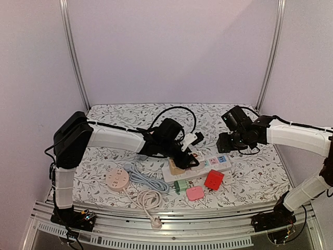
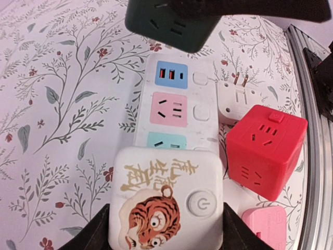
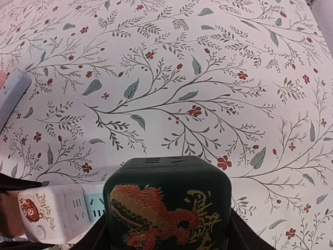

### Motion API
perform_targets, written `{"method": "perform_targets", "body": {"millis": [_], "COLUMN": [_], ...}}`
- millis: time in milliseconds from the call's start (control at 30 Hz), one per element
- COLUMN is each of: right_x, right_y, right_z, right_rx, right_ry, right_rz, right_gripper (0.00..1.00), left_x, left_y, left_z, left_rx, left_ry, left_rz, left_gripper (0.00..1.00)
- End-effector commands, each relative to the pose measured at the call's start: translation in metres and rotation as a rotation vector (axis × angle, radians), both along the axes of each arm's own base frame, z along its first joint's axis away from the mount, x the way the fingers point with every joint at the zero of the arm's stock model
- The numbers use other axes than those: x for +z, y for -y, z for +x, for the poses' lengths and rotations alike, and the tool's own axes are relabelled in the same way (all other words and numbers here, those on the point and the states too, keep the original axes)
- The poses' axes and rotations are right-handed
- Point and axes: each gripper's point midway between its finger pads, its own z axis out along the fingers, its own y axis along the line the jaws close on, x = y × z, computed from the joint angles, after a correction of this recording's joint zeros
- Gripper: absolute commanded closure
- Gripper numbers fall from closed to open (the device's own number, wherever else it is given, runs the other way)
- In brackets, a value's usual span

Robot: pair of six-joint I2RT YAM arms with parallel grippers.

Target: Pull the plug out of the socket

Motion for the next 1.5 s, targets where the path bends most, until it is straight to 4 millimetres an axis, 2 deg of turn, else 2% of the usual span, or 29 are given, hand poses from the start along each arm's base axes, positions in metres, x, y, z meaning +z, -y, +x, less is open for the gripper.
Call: {"method": "perform_targets", "body": {"millis": [0,33,100,267,400,600,833,1167,1467], "right_x": [-0.001,-0.002,-0.006,-0.017,-0.025,-0.046,-0.068,-0.077,-0.079], "right_y": [-0.007,-0.007,-0.007,-0.016,-0.029,-0.041,-0.040,-0.032,-0.023], "right_z": [0.023,0.029,0.038,0.057,0.069,0.077,0.080,0.078,0.078], "right_rx": [0.019,0.019,0.025,0.040,0.050,0.067,0.051,0.022,0.003], "right_ry": [0.010,0.010,0.004,-0.025,-0.037,-0.089,-0.139,-0.160,-0.154], "right_rz": [0.109,0.122,0.137,0.169,0.200,0.214,0.225,0.220,0.199], "right_gripper": [0.64,0.64,0.64,0.64,0.62,0.61,0.51,0.21,0.07], "left_x": [0.019,0.022,0.033,0.063,0.077,0.078,0.070,0.070,0.068], "left_y": [0.002,0.003,0.004,0.004,-0.005,-0.030,-0.052,-0.055,-0.060], "left_z": [-0.007,-0.007,-0.007,-0.005,-0.002,-0.006,-0.010,-0.005,-0.001], "left_rx": [0.018,0.024,0.027,0.047,0.094,0.159,0.209,0.227,0.239], "left_ry": [-0.032,-0.040,-0.038,-0.021,-0.013,-0.029,-0.067,-0.078,-0.088], "left_rz": [-0.012,-0.019,-0.039,-0.087,-0.097,-0.080,-0.062,-0.075,-0.073], "left_gripper": [0.33,0.25,0.16,0.10,0.09,0.08,0.08,0.09,0.09]}}
